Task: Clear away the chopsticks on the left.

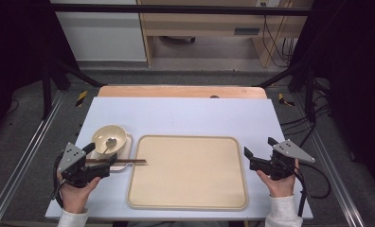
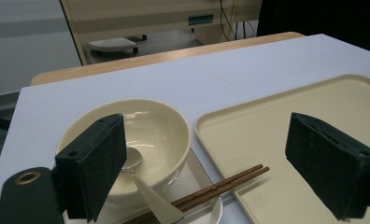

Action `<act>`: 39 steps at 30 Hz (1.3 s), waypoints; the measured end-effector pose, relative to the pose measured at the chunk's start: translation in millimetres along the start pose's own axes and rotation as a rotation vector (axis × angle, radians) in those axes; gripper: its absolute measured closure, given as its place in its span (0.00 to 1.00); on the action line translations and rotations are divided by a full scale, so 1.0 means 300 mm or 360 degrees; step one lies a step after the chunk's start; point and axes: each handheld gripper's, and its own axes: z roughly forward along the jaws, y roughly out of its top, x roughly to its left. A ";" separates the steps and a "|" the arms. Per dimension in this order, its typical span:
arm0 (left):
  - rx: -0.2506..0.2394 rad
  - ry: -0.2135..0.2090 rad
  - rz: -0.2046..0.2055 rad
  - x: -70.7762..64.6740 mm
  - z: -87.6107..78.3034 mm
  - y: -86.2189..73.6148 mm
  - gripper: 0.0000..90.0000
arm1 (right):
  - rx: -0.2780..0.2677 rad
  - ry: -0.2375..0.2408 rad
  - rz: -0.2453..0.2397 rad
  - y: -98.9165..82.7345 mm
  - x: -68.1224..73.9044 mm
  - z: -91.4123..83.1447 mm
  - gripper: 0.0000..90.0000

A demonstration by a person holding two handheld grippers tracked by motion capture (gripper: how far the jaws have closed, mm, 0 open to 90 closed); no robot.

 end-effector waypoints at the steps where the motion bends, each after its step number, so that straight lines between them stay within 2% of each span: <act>1: -0.0003 -0.0001 -0.0002 0.001 -0.001 0.000 0.14 | 0.0000 0.0000 -0.0001 -0.001 -0.001 0.000 0.09; 8: -0.0023 -0.0010 -0.0007 0.016 -0.020 0.004 0.14 | 0.0012 -0.0009 0.0001 -0.005 -0.002 0.001 0.09; 15: -0.0008 -0.0025 0.0002 0.030 -0.031 0.001 0.15 | 0.0013 -0.0003 0.0008 -0.001 0.003 -0.002 0.09; 23: 0.0005 -0.0039 0.0028 0.063 -0.074 -0.010 0.14 | 0.0022 -0.0010 -0.0003 -0.007 0.002 -0.004 0.09; 32: 0.0102 -0.0062 0.0090 0.099 -0.113 -0.047 0.12 | 0.0044 -0.0009 -0.0008 -0.011 0.003 -0.003 0.09; 36: 0.0116 -0.0076 0.0099 0.109 -0.130 -0.057 0.12 | 0.0034 -0.0012 -0.0004 -0.009 0.000 -0.008 0.10; 39: 0.0157 -0.0086 0.0106 0.114 -0.126 -0.069 0.11 | 0.0039 -0.0015 0.0003 -0.010 -0.001 -0.010 0.10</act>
